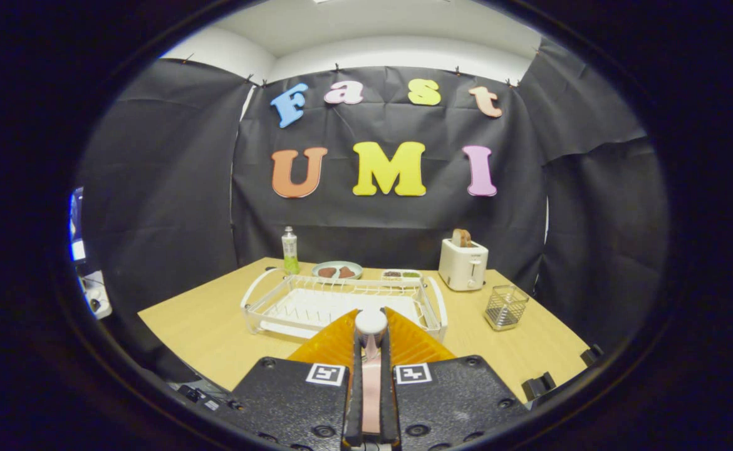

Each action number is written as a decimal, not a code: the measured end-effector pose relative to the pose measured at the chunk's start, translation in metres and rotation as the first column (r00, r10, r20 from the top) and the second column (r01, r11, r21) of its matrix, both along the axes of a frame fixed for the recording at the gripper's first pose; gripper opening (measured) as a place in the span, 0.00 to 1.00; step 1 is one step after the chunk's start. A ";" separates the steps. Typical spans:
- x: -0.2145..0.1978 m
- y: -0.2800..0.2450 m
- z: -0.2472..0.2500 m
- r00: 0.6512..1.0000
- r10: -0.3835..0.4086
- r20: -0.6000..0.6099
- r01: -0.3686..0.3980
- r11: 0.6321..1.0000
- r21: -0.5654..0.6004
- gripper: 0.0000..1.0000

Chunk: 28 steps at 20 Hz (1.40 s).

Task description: Take the plate from the dish rack, then take the spoon from the basket and place it into the plate.

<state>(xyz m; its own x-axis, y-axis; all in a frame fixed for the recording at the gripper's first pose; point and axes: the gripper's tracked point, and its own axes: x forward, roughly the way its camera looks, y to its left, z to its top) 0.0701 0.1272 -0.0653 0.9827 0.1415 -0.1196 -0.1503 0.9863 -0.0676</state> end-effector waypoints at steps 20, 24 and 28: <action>0.047 -0.060 -0.072 0.961 -0.082 -0.263 0.110 0.990 0.091 0.44; 0.040 -0.075 -0.042 0.979 -0.149 -0.139 0.160 0.985 0.065 0.90; 0.019 -0.081 -0.014 0.985 -0.158 -0.069 0.162 0.984 0.068 1.00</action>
<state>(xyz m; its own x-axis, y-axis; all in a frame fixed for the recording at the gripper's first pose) 0.0887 0.0465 -0.0795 0.9842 -0.0062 -0.1768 0.0080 0.9999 0.0097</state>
